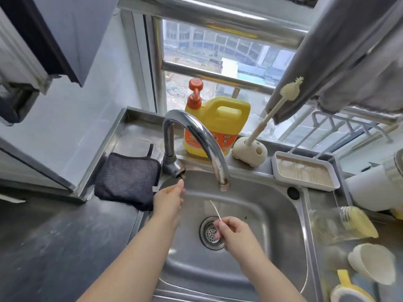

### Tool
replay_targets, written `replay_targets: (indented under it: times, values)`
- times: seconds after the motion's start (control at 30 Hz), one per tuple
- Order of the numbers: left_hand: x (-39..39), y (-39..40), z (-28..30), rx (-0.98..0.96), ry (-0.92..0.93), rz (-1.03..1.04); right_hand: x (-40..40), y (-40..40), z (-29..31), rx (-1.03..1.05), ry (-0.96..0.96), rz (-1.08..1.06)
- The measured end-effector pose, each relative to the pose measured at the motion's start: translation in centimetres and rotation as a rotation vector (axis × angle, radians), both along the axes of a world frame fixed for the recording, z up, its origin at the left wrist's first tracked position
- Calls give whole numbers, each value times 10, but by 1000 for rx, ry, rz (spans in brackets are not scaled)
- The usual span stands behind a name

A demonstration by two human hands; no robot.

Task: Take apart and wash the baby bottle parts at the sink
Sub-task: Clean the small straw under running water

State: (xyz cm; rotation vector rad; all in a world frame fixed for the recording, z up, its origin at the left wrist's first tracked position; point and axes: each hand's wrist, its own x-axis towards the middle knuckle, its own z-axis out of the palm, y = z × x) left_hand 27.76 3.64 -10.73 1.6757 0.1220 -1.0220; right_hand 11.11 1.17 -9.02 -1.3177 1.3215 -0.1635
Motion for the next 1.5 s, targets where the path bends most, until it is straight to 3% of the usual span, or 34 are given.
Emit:
replay_targets:
  times: [0.1,0.47,1.5]
  values:
    - [4,-13,-8,-18,55,40,6,-1,0,26,-18,8]
    - [8,-30,-24,66,-50,102,28,-11,6,49,-168,-51]
    - [1,-41,-19,-5,-37,298,15,-14,6,161,-303,-58]
